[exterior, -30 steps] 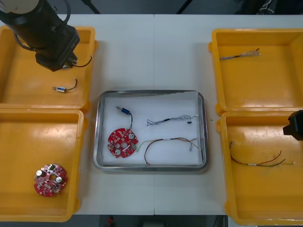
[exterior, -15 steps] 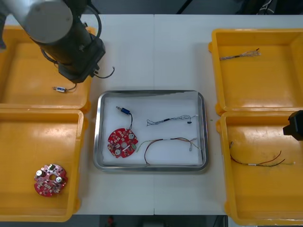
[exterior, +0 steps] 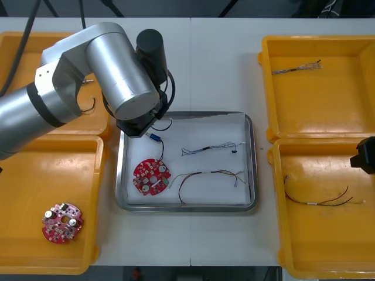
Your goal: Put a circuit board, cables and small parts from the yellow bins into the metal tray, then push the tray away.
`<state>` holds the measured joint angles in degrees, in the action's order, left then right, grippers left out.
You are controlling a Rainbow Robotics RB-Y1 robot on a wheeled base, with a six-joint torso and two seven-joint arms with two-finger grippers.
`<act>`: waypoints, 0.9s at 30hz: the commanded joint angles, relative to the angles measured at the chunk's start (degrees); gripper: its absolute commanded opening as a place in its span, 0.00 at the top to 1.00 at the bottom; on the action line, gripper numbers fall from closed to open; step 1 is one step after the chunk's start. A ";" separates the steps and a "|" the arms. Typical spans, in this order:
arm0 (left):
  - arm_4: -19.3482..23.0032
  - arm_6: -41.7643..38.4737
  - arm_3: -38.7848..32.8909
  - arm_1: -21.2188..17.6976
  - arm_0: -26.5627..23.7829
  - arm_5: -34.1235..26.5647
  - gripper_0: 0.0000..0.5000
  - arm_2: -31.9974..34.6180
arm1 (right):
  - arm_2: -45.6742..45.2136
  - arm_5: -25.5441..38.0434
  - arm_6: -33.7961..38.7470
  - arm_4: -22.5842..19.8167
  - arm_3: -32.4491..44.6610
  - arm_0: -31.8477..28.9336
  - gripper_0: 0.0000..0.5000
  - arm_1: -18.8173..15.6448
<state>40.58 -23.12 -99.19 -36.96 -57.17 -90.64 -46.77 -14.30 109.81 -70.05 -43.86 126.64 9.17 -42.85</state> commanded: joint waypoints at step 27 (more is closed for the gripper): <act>-7.54 -2.11 9.19 11.29 0.92 2.83 0.72 -6.67 | -1.78 0.19 1.49 0.35 1.51 -0.55 0.00 0.32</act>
<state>33.82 -23.39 -89.59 -27.06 -56.58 -88.30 -52.51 -14.30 109.81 -70.05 -43.86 126.64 9.15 -42.85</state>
